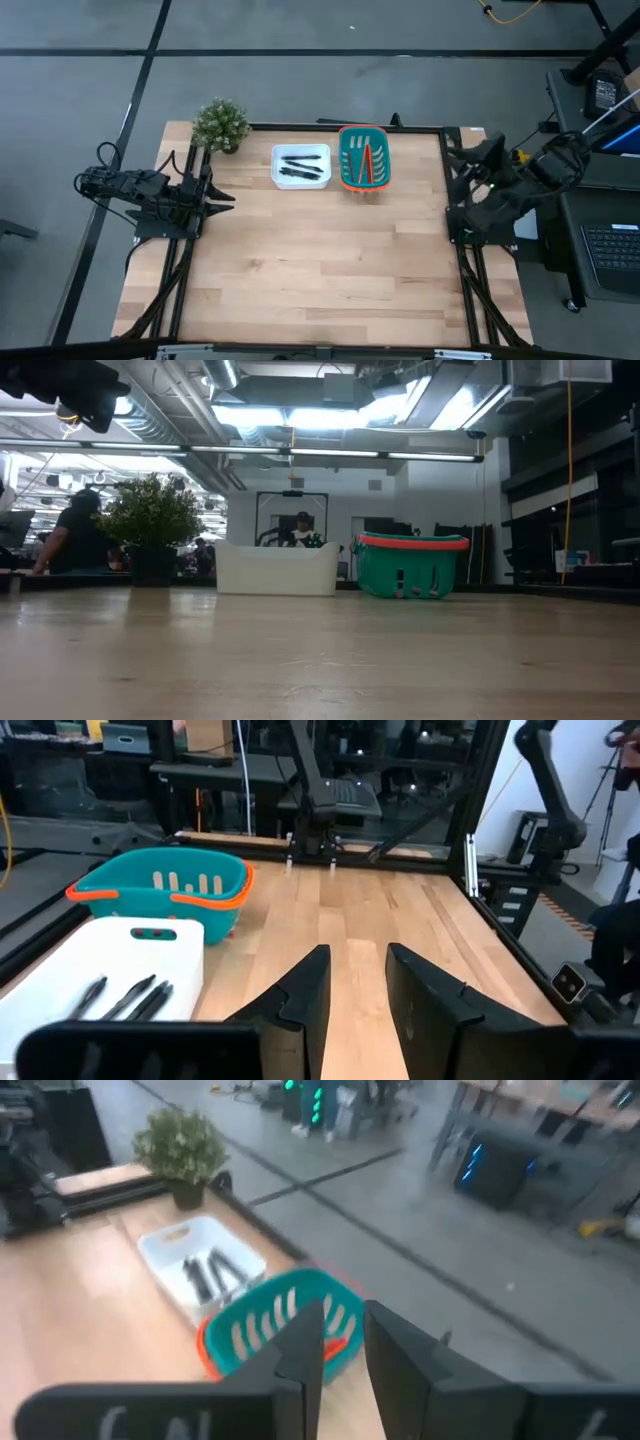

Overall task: Sort pens & pencils
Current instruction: Return to Home Position

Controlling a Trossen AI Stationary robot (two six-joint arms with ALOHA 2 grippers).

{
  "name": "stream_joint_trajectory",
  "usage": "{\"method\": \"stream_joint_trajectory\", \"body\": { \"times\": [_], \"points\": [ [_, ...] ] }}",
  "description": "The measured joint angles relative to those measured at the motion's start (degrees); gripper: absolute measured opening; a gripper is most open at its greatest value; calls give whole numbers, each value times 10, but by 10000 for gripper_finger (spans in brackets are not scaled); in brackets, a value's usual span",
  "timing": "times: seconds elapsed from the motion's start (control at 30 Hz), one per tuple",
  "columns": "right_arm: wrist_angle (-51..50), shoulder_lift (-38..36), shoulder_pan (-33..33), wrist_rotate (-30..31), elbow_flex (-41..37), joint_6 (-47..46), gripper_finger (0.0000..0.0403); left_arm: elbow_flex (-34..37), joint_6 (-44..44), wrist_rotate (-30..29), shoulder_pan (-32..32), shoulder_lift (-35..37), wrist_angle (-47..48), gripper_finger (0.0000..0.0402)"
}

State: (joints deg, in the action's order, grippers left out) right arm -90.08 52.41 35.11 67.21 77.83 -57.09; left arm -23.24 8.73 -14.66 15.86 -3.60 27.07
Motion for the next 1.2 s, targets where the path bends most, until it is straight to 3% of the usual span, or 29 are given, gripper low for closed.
{"method": "stream_joint_trajectory", "body": {
  "times": [0.17, 0.3, 0.37, 0.43, 0.53, 0.67, 0.8, 0.97, 1.07, 1.2],
  "points": [
    [2, -141, 0, -54, -129, -36, 76, 9, 0, -16, 0, 0, 6, 94],
    [44, -265, 0, -56, -249, -55, 76, 12, -2, -33, 0, 0, 5, 94],
    [96, -315, 0, -65, -292, -23, 76, 12, -4, -41, 0, 0, 4, 94],
    [187, -349, 0, -79, -300, 70, 76, 12, -14, -52, 0, 0, 4, 94],
    [293, -380, 0, -132, -312, 196, 76, 12, -19, -76, 0, 0, 2, 94],
    [355, -419, 0, -177, -368, 223, 76, 51, -17, -80, 0, 0, -47, 94],
    [474, -446, 0, -196, -453, 237, 76, 125, -18, -68, 0, 0, -157, 94],
    [681, -451, 0, -272, -544, 346, 76, 205, -35, -56, 0, 0, -299, 94],
    [691, -451, 0, -299, -579, 332, 76, 213, -56, -52, 0, 0, -344, 94],
    [732, -451, 0, -298, -637, 320, 76, 220, -6, -37, 1, -3, -311, 94]
  ]
}}
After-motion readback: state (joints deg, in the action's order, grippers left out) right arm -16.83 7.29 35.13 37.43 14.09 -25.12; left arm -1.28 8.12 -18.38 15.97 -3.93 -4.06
